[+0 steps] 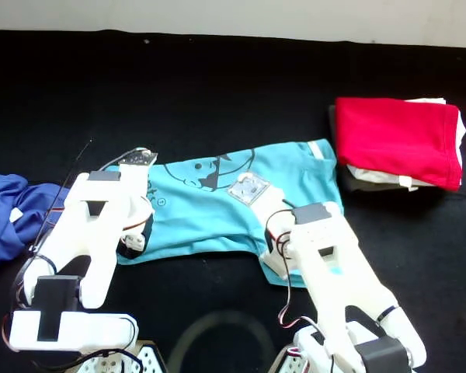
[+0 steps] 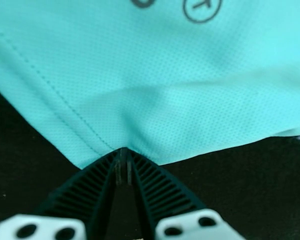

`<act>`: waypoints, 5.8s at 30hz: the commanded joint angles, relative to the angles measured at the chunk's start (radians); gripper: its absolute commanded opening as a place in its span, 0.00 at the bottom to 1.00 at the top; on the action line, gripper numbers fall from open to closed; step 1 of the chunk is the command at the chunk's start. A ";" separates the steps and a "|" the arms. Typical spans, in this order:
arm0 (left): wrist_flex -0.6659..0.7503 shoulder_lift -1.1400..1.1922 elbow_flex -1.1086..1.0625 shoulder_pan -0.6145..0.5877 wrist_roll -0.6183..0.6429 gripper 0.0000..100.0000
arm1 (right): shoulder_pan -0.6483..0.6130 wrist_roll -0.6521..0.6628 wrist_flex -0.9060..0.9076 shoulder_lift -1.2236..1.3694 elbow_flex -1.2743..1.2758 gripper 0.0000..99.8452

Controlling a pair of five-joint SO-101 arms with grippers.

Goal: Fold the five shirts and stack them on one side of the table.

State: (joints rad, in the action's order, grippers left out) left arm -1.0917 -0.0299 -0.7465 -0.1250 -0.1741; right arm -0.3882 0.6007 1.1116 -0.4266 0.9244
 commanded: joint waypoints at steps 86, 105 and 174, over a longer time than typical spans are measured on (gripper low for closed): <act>-0.253 0.188 0.547 -0.104 0.046 0.01 | 0.394 -0.189 -0.116 0.099 -0.460 0.01; -0.232 0.493 0.783 -0.111 0.044 0.01 | 0.291 -0.327 -0.047 0.990 -1.184 0.01; 0.199 -0.058 -0.056 -0.136 -0.005 0.01 | 0.199 -0.239 0.013 -0.107 -0.116 0.01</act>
State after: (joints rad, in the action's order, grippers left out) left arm -0.9076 -0.0898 -0.7956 -0.2662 -0.1726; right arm -0.2133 0.3475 1.2451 -0.4849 0.6145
